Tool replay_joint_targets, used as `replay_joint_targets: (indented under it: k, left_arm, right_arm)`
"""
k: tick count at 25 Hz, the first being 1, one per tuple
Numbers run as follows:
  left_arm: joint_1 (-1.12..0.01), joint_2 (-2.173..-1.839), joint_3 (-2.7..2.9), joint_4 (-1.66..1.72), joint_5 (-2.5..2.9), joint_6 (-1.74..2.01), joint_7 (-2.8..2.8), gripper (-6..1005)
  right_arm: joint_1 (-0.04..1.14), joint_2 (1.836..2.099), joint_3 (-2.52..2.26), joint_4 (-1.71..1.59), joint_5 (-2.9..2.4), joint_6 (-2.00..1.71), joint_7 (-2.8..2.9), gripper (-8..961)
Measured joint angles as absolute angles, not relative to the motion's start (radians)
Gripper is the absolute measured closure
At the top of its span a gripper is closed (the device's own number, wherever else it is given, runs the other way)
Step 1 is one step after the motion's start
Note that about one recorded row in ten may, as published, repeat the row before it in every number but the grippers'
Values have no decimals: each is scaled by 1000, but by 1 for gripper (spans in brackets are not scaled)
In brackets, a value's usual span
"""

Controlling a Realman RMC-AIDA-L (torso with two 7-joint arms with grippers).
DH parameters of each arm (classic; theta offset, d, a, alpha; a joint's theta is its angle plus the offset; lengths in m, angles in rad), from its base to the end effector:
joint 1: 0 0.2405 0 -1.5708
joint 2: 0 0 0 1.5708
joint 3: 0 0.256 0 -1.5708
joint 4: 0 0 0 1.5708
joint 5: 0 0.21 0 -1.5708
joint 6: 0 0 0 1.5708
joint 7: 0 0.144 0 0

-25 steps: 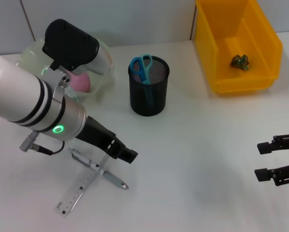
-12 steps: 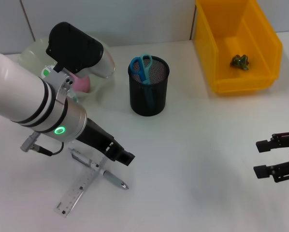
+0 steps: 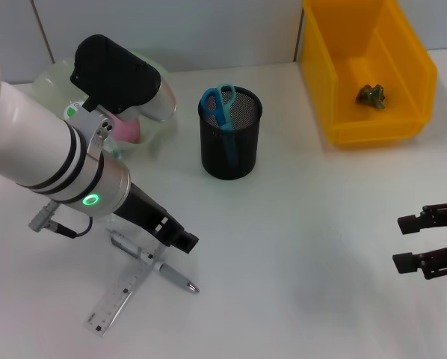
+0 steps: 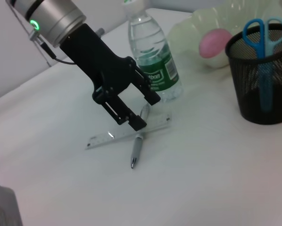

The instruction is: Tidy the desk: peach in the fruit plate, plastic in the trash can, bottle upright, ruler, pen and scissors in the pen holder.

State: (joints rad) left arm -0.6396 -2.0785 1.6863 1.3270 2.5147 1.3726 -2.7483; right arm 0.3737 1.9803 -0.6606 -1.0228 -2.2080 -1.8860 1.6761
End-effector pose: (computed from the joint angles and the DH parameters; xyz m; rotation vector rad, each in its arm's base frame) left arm -0.1413 0.3454 -0.0583 -2.6563 -0.8229 0.4571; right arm 0.3016 0.2767 0.0862 -2.8312 0.8650 0.3239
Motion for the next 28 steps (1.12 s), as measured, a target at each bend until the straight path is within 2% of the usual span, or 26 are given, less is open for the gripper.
replay_joint_targets:
  k: [28]
  left_arm:
    - [-683,-2080,1726,1205,2567,1301,-2761,261]
  right_arm:
    - [375,1996,-661,-1025,-2209,-1870,1664,145]
